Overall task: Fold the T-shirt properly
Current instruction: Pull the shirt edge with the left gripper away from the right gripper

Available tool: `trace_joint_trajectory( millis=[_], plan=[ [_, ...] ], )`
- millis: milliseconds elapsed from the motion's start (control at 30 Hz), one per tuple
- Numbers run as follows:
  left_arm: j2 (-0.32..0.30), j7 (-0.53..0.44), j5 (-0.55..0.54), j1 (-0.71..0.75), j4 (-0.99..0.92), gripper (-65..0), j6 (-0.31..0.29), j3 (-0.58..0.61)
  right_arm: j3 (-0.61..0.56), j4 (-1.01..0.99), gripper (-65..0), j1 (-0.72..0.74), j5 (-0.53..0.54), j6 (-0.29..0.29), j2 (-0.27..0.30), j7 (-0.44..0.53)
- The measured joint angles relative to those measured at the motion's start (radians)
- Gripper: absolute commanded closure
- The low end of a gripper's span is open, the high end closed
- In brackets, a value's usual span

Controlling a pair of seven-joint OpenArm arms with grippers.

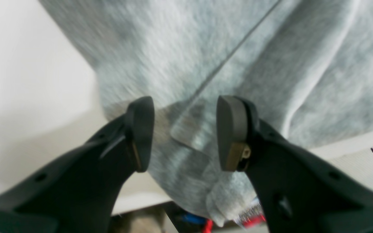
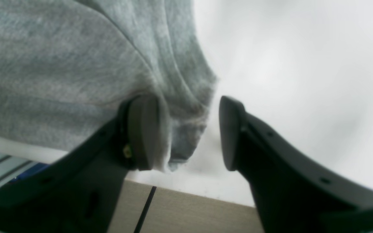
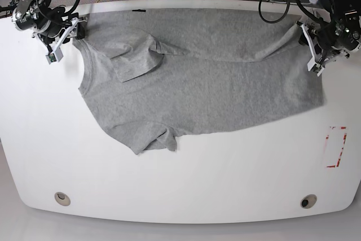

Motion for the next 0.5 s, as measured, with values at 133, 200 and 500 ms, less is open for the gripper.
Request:
trace_joint_trajectory(
  millis=[133,200,500],
  plan=[
    [0.003,0.011,0.001,0.010,-0.021,-28.9,0.000,0.000,0.000,0.000,-28.9,0.000,0.000,0.000,0.000,0.000],
    [0.002,0.010,0.000,0.005,-0.020,-28.9,0.000,0.000,0.000,0.000,-28.9,0.000,0.000,0.000,0.000,0.000],
    [0.003,0.004,0.000,0.011,-0.023,-28.6,0.000,0.002,0.000,0.000,-28.9,0.000,0.000,0.000,0.000,0.000]
  ],
)
